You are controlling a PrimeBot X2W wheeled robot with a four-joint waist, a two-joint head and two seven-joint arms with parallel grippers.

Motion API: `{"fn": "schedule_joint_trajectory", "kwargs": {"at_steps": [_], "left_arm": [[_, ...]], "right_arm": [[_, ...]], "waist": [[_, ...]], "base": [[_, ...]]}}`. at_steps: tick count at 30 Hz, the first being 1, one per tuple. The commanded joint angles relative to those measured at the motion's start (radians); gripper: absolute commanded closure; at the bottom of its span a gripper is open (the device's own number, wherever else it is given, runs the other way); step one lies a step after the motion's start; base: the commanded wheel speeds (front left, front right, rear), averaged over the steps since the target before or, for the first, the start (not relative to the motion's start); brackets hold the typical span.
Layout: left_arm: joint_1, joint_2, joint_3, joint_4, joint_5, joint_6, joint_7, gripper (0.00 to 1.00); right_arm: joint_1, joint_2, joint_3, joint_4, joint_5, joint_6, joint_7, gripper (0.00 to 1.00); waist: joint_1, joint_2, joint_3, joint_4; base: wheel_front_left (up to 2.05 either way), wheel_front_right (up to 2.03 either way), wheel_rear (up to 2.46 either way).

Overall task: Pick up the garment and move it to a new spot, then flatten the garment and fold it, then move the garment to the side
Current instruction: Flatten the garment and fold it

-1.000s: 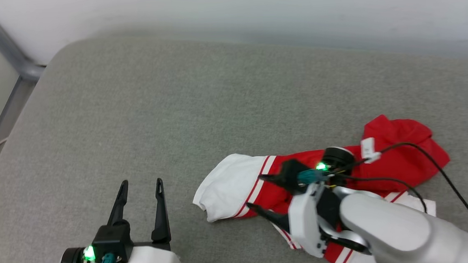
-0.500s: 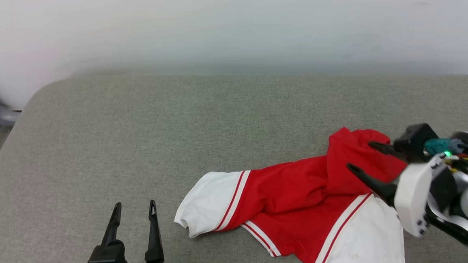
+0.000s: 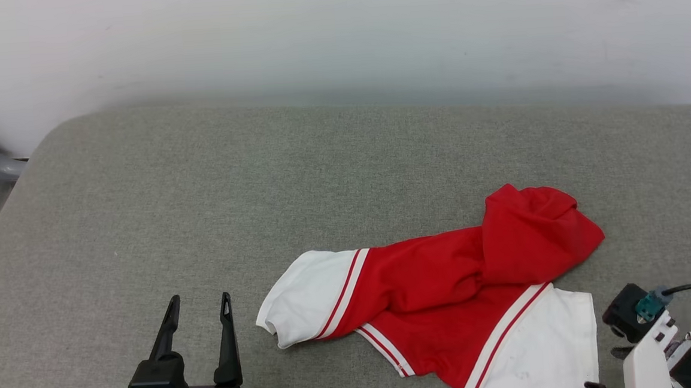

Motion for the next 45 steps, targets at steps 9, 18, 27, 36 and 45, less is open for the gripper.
{"fn": "schedule_joint_trajectory", "kwargs": {"at_steps": [9,18,27,36,45], "left_arm": [[-0.037,0.000,-0.006,-0.004,0.001,-0.001,-0.002,0.00],[-0.068,-0.001,-0.014,-0.004,0.001,0.001,-0.002,0.00],[-0.066,-0.002,-0.009,0.003,0.004,0.005,-0.002,0.00],[-0.036,-0.002,-0.003,0.008,0.008,0.009,-0.002,0.00],[-0.019,-0.002,0.002,0.006,0.008,-0.001,-0.002,0.00]], "right_arm": [[0.039,0.029,0.051,0.075,-0.066,-0.001,0.015,0.00],[-0.005,0.101,0.149,0.252,-0.118,-0.002,-0.045,0.00],[-0.035,0.125,0.202,0.336,-0.089,-0.002,-0.123,1.00],[-0.022,0.055,0.030,0.295,-0.079,-0.001,-0.221,1.00],[0.096,0.034,-0.158,0.390,-0.048,-0.001,-0.233,1.00]], "waist": [[0.0001,0.0000,0.058,0.023],[0.0001,0.0000,0.109,0.032],[0.0001,0.0000,0.106,0.023],[0.0001,0.0000,0.050,-0.009],[0.0001,0.0000,0.024,-0.022]], "base": [[0.00,0.00,0.00],[0.00,0.00,0.00],[0.00,0.00,0.00],[0.00,0.00,0.00],[0.00,0.00,0.00]]}}
